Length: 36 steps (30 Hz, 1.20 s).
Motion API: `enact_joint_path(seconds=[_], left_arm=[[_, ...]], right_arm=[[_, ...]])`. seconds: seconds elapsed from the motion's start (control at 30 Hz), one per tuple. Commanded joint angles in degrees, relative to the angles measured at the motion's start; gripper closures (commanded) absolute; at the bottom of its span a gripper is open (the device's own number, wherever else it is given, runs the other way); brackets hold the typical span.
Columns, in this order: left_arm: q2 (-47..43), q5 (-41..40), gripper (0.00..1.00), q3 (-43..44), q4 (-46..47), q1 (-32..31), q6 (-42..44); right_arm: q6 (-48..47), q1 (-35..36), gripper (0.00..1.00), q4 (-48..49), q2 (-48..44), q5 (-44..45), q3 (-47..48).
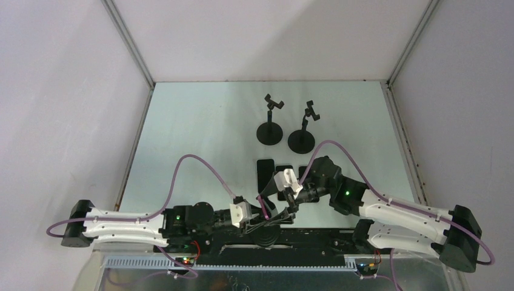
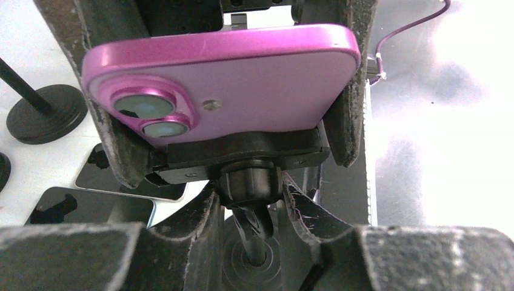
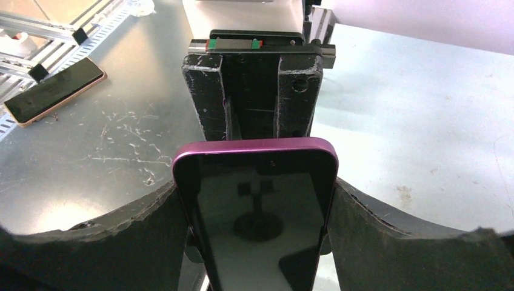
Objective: Remove the phone from the phone stand
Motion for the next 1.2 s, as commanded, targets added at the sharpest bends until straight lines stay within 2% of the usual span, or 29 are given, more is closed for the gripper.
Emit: enact_joint_path(seconds=[0.0,0.33,0.67,0.93,1.17], left_arm=[[1.82,11.73,1.00,2.98,9.16,-4.52,1.15],[4.71,9.46,1.00,4.19,9.77,-8.79,1.61],[6.64,9.75,1.00,4.31,10.08,-10.91,1.98],[8.29,8.49,1.00,4.59,10.08,-13.08,1.86],[7.97,7.39,1.00,4.47,8.91,-13.86,1.79]], right_arm=[[-6.52,-4.39,1.00,5.04,6.78,6.91,-0.28],[-7.03,-8.00,1.00,16.04,17.39,6.56,-0.28],[-8.12,-11.50,1.00,16.83,20.06,7.23,0.01],[-11.45,-12.34,1.00,7.01,25.76,6.48,9.48],[-16.60,-11.18,1.00,-7.55,27.59,8.86,15.80]])
